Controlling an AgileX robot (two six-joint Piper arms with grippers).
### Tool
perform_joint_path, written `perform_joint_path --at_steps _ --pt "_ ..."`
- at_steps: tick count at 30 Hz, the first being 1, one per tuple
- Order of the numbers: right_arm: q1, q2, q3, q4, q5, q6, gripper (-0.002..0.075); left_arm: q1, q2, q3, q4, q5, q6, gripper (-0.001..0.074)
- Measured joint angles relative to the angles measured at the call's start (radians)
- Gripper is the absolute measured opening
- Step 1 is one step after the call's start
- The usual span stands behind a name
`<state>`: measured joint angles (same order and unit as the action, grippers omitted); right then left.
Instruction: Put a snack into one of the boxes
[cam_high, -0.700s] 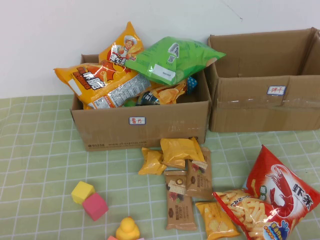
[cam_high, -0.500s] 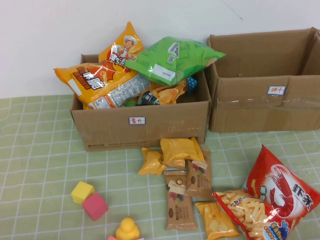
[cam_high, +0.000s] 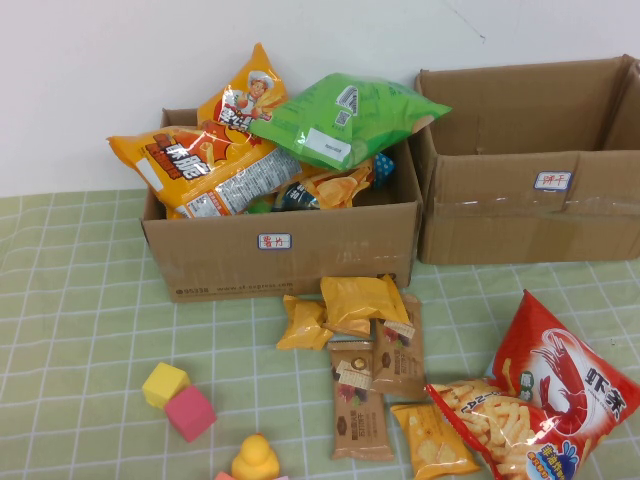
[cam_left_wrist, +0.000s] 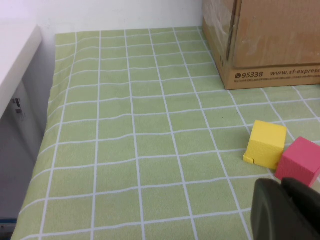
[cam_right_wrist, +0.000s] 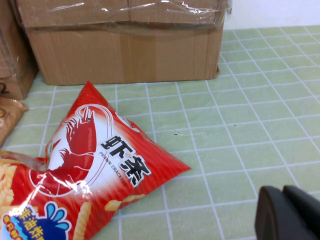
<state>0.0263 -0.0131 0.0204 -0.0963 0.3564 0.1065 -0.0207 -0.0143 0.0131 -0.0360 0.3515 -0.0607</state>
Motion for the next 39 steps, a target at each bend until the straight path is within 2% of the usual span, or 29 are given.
perform_joint_path --at_steps 20,23,33,36,39 --pt "0.0 0.0 0.002 0.0 -0.028 0.0 0.001 0.0 0.0 0.002 0.002 -0.044 0.0 -0.0003" --pt "0.0 0.0 0.009 0.0 -0.154 0.0 0.001 0.0 0.0 0.007 0.008 -0.15 0.0 -0.0003" --pt "0.0 0.0 0.009 0.0 -0.838 0.0 0.001 0.0 0.0 0.007 0.036 -0.731 0.0 -0.0002" --pt "0.0 -0.001 0.009 0.0 -0.988 0.0 0.001 0.0 0.0 0.007 0.036 -0.829 0.0 -0.0002" --pt "0.0 -0.002 0.009 0.006 -1.052 0.0 0.001 0.0 0.0 0.007 0.036 -0.882 0.0 -0.0002"
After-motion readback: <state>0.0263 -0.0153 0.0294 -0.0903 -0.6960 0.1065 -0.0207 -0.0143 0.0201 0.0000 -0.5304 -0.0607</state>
